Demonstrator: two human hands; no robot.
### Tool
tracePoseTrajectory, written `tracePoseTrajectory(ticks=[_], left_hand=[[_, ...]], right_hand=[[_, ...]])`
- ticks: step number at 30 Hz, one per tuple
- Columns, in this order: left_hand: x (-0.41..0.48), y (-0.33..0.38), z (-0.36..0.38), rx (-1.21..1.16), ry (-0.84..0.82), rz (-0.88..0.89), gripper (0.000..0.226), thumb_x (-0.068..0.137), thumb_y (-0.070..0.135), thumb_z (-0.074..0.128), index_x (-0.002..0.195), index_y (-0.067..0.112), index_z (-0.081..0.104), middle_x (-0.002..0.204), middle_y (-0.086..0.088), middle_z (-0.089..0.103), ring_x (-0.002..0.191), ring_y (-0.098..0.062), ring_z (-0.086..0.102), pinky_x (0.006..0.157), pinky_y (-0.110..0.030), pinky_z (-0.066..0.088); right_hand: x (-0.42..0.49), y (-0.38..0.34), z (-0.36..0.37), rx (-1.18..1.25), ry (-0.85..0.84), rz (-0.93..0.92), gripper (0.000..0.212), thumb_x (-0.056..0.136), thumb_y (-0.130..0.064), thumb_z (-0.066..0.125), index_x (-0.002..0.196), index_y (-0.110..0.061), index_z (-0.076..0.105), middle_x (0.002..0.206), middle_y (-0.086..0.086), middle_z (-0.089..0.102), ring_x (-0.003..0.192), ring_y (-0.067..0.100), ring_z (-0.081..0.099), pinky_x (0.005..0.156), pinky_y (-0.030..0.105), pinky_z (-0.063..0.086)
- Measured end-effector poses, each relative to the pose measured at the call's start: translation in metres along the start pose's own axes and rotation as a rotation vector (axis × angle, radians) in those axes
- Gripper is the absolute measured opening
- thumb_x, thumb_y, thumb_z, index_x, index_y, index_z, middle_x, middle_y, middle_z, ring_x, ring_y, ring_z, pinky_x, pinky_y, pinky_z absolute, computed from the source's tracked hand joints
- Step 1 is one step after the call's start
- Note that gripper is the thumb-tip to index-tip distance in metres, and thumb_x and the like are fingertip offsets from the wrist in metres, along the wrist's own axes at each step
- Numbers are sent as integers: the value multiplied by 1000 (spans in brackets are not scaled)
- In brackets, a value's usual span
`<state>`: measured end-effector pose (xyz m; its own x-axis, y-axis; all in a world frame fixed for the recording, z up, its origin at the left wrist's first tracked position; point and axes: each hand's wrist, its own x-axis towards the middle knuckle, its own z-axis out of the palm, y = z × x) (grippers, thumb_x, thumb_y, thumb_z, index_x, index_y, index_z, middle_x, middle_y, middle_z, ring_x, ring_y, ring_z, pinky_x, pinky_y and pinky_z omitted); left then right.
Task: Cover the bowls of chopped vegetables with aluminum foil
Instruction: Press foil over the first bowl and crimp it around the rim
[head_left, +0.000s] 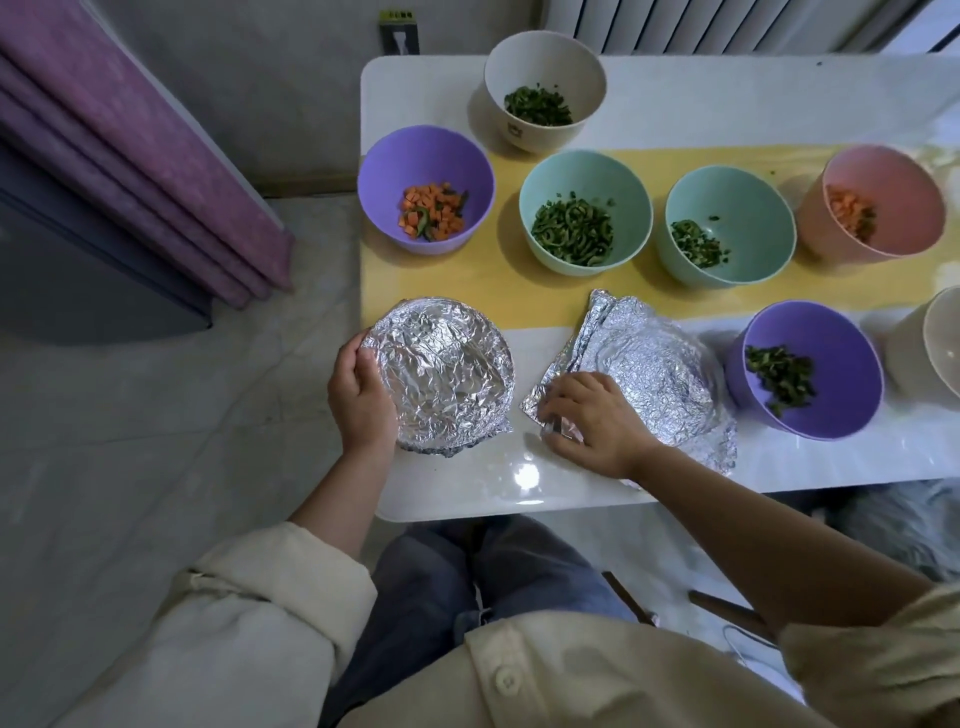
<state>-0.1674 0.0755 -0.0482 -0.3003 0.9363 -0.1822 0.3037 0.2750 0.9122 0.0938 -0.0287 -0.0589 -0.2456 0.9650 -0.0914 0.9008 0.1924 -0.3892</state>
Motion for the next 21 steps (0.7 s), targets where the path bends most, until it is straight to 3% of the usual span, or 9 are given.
tracePoseTrajectory(ticks=[2,4,7,9,11,14,18,21], left_hand=[[-1,1,-1,3,-7,10,33,104,9,41,130,0,59,111,0,59,102,-11,54,76,3,36],[0,1,-1,-4,-7,17,33,104,7,40,130,-2,58,114,-1,59,104,-11,54,78,4,36],[0,0,0,0,-8,12,32,104,7,41,130,-2,59,116,-6,61,104,-12,54,77,3,36],[1,-1,0,-3,-23,3,32,104,8,42,129,-1,60,116,-8,63,102,-13,55,77,1,37],[3,0,0,-13,-51,-5,31,104,9,42,128,0,60,116,-8,63,102,-12,54,77,0,38],[6,0,0,-37,-85,-23,30,104,10,42,127,2,60,115,-7,62,101,-13,54,77,0,38],[8,1,-1,-67,-252,-61,30,106,16,41,131,10,57,125,-4,61,111,-13,54,89,-9,40],[6,0,-6,-49,-352,-90,33,107,18,39,137,14,53,131,3,57,117,-9,51,94,-6,39]], right_hand=[[2,-5,-3,89,50,29,39,89,-48,41,100,-23,69,107,-2,62,104,21,56,93,39,35],[15,-8,-4,89,78,76,44,92,-44,37,119,-22,65,132,3,56,123,22,49,103,38,30],[30,-12,0,-20,-90,155,65,92,-52,21,145,-21,44,157,3,31,145,19,25,117,39,9],[26,-15,7,-50,-152,162,68,90,-54,20,137,-17,54,148,9,45,136,25,41,116,43,17],[14,-15,14,-23,-58,151,55,90,-49,33,114,-14,68,122,10,62,112,31,58,104,41,32],[-1,-15,16,69,1,149,46,90,-45,38,107,-18,71,105,3,64,99,24,59,94,33,34],[18,-30,0,475,156,428,34,100,-30,45,123,-13,63,119,4,65,102,16,60,95,44,48],[44,-52,-11,705,333,526,41,102,-32,43,140,-16,47,139,1,52,125,14,48,103,34,39]])
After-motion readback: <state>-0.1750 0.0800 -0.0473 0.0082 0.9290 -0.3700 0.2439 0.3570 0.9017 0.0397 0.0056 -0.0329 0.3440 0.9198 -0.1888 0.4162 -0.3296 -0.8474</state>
